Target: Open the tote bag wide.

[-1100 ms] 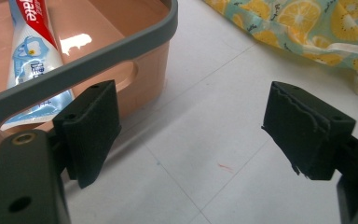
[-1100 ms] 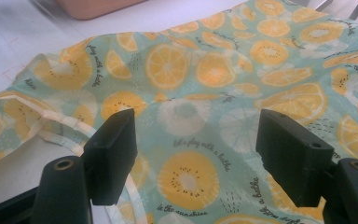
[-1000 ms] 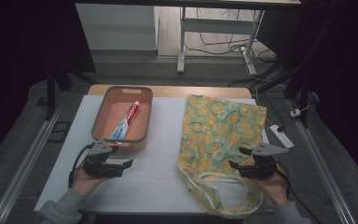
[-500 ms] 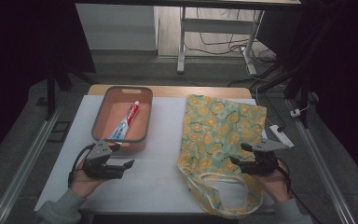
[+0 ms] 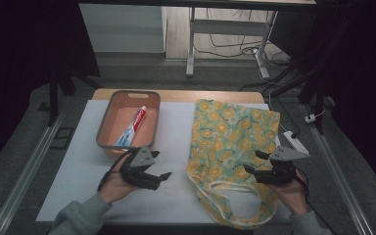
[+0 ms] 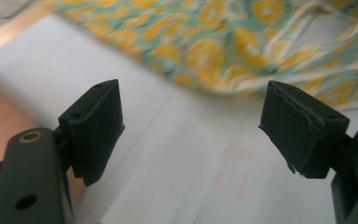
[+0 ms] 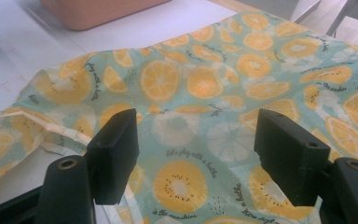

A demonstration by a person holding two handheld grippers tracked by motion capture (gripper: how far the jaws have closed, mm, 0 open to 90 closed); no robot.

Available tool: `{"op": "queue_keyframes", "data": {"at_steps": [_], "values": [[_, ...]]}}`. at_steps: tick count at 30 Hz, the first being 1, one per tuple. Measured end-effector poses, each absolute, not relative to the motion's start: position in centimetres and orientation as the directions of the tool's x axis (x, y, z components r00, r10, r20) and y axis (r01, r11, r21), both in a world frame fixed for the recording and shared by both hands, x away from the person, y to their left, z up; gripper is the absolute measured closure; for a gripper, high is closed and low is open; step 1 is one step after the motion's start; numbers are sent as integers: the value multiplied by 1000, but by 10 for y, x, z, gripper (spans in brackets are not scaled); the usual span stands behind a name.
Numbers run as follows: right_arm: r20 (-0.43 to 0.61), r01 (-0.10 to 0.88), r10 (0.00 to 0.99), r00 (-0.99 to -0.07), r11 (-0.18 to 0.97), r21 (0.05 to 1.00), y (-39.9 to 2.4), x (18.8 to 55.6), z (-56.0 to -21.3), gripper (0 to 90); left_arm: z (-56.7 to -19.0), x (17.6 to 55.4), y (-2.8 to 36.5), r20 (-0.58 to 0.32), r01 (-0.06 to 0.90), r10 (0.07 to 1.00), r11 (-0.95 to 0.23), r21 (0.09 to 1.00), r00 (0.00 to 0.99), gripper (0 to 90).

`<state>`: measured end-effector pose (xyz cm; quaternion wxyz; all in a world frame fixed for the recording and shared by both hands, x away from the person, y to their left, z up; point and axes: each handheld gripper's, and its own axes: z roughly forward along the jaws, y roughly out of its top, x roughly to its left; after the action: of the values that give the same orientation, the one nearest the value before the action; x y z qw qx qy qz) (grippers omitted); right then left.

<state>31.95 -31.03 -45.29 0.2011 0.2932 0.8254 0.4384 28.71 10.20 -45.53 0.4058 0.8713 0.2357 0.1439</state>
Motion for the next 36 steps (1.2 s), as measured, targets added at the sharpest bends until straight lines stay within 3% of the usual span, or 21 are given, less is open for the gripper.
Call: {"op": "queue_keyframes", "data": {"at_steps": [12,20,22,23,25,26,27,29,36], "values": [[-40,328,661,-749,423,844,-316,319,-459,305,-478,308,39,6,232,332,-671,704,943,268],[-34,329,647,-762,432,840,-312,317,-462,302,-493,306,16,48,129,204,-764,633,978,320],[-28,329,639,-769,433,840,-311,317,-464,302,-498,307,14,60,124,202,-783,610,978,427],[-28,329,639,-769,433,840,-311,317,-464,302,-500,308,14,62,127,205,-786,605,977,427],[-28,329,637,-771,435,838,-310,318,-464,302,-502,310,15,57,137,215,-783,606,975,570],[-25,331,636,-771,435,837,-309,318,-465,302,-503,312,17,53,143,219,-783,606,974,720],[-25,331,636,-771,435,837,-309,318,-465,302,-503,312,17,52,144,220,-783,606,974,720],[-23,334,635,-772,435,836,-308,318,-466,302,-504,314,18,59,149,230,-783,604,971,831],[-27,335,638,-769,439,834,-309,317,-466,303,-506,314,20,58,145,224,-786,601,973,890]]}}
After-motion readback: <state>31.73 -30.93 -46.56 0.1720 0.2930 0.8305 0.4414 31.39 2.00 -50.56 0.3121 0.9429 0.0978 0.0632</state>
